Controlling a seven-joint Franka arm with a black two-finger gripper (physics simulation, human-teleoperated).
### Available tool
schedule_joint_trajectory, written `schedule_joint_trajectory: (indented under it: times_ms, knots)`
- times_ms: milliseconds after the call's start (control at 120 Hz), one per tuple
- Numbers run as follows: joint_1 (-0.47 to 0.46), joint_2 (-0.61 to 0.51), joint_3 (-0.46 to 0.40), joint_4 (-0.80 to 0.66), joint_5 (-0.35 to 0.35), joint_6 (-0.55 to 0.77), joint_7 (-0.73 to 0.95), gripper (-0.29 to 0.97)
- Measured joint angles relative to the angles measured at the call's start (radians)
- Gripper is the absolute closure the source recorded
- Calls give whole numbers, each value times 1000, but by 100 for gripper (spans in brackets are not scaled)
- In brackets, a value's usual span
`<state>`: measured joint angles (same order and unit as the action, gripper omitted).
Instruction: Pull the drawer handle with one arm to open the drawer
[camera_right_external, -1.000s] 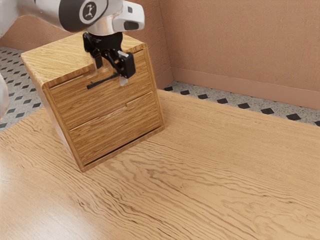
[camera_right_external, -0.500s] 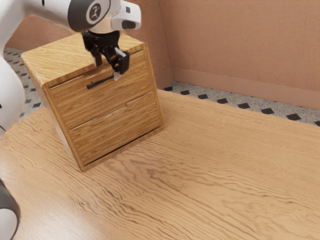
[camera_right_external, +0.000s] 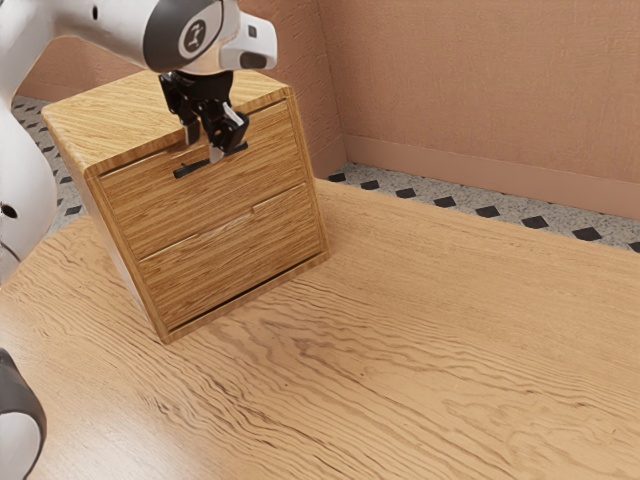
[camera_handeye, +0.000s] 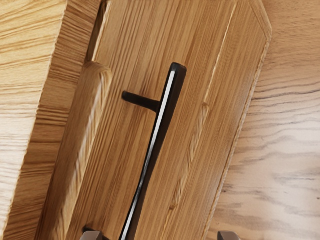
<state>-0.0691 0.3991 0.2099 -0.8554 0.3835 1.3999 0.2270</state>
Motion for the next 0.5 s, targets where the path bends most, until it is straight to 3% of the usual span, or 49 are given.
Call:
schedule_joint_trajectory:
  times_ms: [500]
  knots:
    - [39,56,-3,-4,-25,90,39,42]
